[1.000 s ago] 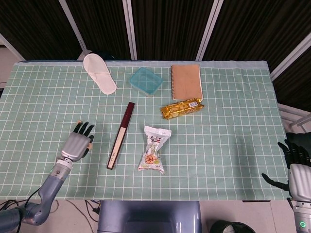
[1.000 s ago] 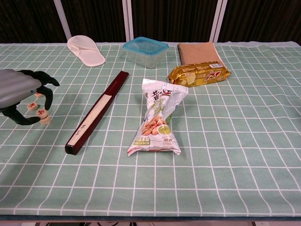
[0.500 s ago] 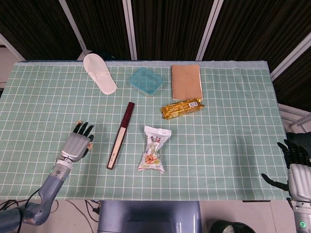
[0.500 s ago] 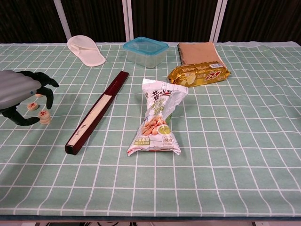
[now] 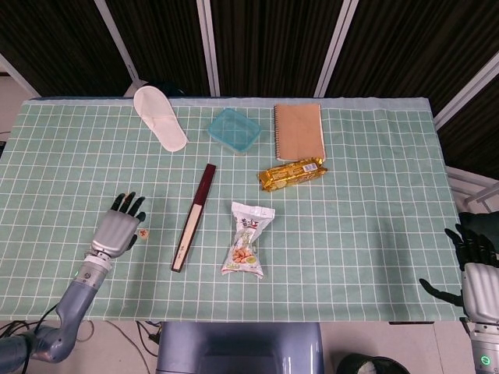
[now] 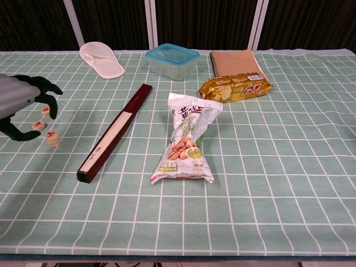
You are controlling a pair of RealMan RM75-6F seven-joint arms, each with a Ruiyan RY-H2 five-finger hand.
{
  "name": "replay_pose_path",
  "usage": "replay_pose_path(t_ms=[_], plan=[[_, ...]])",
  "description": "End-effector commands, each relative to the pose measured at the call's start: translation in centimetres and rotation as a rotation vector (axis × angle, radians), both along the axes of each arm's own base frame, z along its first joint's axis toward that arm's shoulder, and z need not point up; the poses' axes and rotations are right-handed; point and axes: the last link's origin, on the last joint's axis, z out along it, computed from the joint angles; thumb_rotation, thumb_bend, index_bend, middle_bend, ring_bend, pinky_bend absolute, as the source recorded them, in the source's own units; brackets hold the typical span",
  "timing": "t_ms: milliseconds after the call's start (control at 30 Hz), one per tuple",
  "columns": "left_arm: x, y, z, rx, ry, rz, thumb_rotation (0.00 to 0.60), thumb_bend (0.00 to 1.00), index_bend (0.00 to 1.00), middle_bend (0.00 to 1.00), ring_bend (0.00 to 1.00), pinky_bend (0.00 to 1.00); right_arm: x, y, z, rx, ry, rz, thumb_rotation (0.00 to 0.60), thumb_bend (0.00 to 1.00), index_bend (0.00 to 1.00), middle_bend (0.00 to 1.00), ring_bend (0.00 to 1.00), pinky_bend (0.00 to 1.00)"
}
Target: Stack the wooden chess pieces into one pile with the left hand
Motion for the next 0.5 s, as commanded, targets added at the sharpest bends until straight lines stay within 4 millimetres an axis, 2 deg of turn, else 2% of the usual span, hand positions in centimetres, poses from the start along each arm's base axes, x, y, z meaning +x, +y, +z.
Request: replay_pose_path(t_ms=[33,200,500], plan=[[-0.4,0.3,0.9,0.02,-0.006,0.011,0.6,0.32,0.38,0.1,0.0,0.1,0.0,0.0,0.0,-0.002,0.001,0.002,0.6,0.2,0.11,0.07,0.06,0.0],[-1.8,1.3,1.4,0.023,-0.001,0.056,0.6,0.31,0.39,0.1,0.0,0.1,0.1,0.1,0.0,-0.004,-0.006,0.0,0.6,0.2,0.11,0.07,0.06,0.0],[-3.5,3.2,0.8,0.024,0.003,0.121,0.6,0.31,0.39,0.1,0.0,0.1,0.0,0.1,0.0,-0.006,-0.002,-0.001,0.6,0.2,0.11,0.07,0.06,0.0]])
